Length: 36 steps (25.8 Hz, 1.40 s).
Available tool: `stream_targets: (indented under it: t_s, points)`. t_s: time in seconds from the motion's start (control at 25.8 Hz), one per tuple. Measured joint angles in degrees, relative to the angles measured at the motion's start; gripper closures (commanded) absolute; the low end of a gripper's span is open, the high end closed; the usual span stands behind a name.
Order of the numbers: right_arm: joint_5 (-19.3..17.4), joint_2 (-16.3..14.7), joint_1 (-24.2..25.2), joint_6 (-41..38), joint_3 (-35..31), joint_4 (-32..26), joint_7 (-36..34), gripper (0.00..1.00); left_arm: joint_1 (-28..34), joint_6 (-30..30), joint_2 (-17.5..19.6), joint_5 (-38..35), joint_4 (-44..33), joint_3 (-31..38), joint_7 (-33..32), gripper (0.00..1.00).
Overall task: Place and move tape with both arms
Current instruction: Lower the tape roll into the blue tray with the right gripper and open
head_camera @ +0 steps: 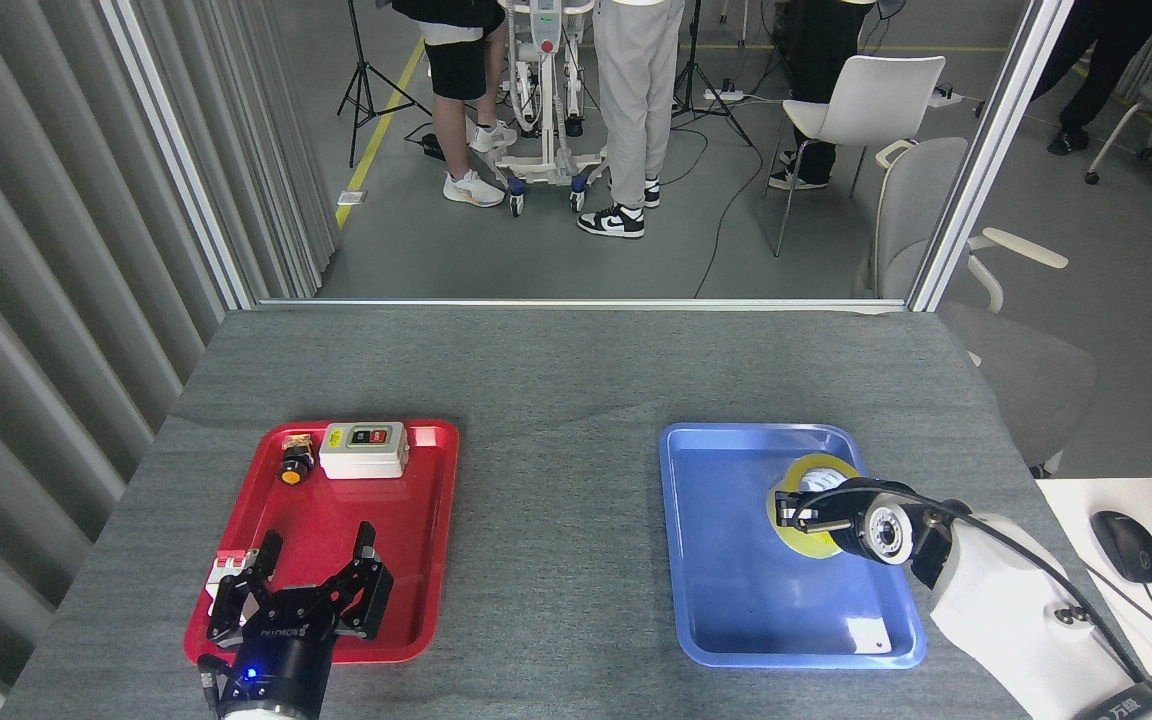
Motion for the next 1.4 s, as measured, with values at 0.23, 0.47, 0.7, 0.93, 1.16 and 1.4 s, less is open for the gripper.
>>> stream_targets:
  t_s: [0.23, 0.47, 0.7, 0.93, 1.16, 1.4]
  points:
    - [-1.7, 1.0, 0.0, 0.5, -0.2, 0.2, 1.8, 0.9, 1.1, -0.1, 0.2, 0.0, 0.4, -1.7, 3.8, 0.01]
    - [-3.8, 2.2, 0.0, 0.6, -0.6, 0.7, 3.1, 0.9, 1.0, 0.3, 0.2, -5.0, 2.1, -3.7, 4.6, 0.01]
    - [-4.0, 3.7, 0.0, 0.6, -0.6, 3.1, 3.1, 0.83, 0.6, 0.4, 0.3, -7.3, 3.3, -3.9, 4.6, 0.01]
    - [-3.7, 4.3, 0.0, 0.6, -0.7, 3.7, 2.4, 0.51, 0.5, 0.3, 0.5, -7.4, 4.2, -3.9, 4.7, 0.01]
    - [-3.6, 4.4, 0.0, 0.6, -0.8, 3.8, 2.2, 0.14, 0.4, 0.2, 0.6, -7.4, 4.5, -3.9, 4.9, 0.01]
    - [-3.8, 4.3, -0.1, -0.4, -0.9, 3.3, 2.1, 0.03, 0.4, 0.2, 0.8, -7.3, 4.8, -3.8, 4.9, 0.01]
